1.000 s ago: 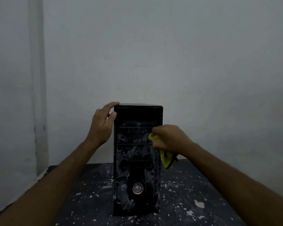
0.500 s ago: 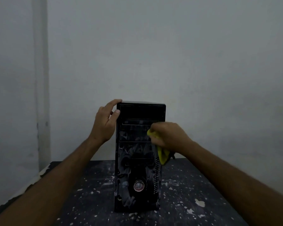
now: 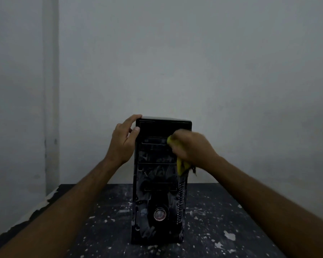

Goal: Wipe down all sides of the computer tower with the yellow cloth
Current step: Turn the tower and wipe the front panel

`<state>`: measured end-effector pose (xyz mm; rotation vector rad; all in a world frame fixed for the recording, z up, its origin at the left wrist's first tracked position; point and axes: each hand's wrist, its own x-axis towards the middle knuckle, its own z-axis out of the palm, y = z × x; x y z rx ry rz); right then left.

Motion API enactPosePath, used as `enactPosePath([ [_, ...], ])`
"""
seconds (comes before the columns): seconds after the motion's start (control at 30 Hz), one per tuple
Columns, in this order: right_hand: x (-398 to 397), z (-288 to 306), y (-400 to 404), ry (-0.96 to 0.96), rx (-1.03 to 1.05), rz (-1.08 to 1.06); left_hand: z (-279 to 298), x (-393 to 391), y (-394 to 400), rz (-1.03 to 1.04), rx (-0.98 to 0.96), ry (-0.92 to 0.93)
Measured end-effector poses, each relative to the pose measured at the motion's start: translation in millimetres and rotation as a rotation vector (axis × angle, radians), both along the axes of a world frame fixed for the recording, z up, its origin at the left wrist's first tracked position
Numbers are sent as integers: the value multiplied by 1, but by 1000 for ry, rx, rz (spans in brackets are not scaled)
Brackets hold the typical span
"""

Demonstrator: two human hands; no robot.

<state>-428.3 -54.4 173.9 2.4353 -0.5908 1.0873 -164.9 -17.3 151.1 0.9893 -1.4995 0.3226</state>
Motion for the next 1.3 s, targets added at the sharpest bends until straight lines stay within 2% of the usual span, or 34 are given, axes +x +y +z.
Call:
enactPosePath([
  [0.07,1,-1,4,235,33,-50,0,2,-2,7,7,-6],
  [0.1,-1,4,4,205,43,-60,0,2,-1,3,10,-4],
  [0.2,0,8,-2,-136,-9,-8,0,0,-3,-6,7,1],
  [0.23,5,5,2,-121,-20,-1,-1,0,-4,-8,10,4],
  [0.33,12,-5,7,187,21,-18,0,6,-6,-5,22,-5],
  [0.37,10,1,8,186,35,-40,0,6,-5,-4,24,-7],
  [0.47,8,9,1,-74,-7,-19,-1,1,-2,4,7,-2],
  [0.5,11,6,6,-74,-5,-16,-1,-1,0,5,3,1],
  [0.6,15,-1,9,189,53,-22,-1,-2,4,18,-2,-4],
  [0.63,12,4,10,194,67,-41,-1,-3,6,21,-5,-10],
  [0.73,10,13,3,-69,26,-18,-1,-5,5,20,-4,1],
  [0.77,13,11,6,-77,24,-9,-1,-6,5,20,0,3],
  [0.87,19,6,10,152,84,-5,-1,-4,7,19,6,0],
  [0.9,18,11,10,149,104,-18,-1,-5,8,25,10,2],
  [1.0,18,21,5,-77,91,21,-1,-8,11,21,7,8],
  [1.03,21,20,9,-44,91,28,-1,-9,12,20,10,6],
  [1.13,31,8,17,235,150,-24,-1,-4,8,14,28,-4],
  [1.17,31,9,16,207,158,-30,0,-1,7,17,29,-5],
  [1.27,31,11,13,-92,89,39,-2,-3,6,-4,21,-3],
  [1.3,34,9,15,-64,86,47,-2,-4,8,-5,21,1],
])
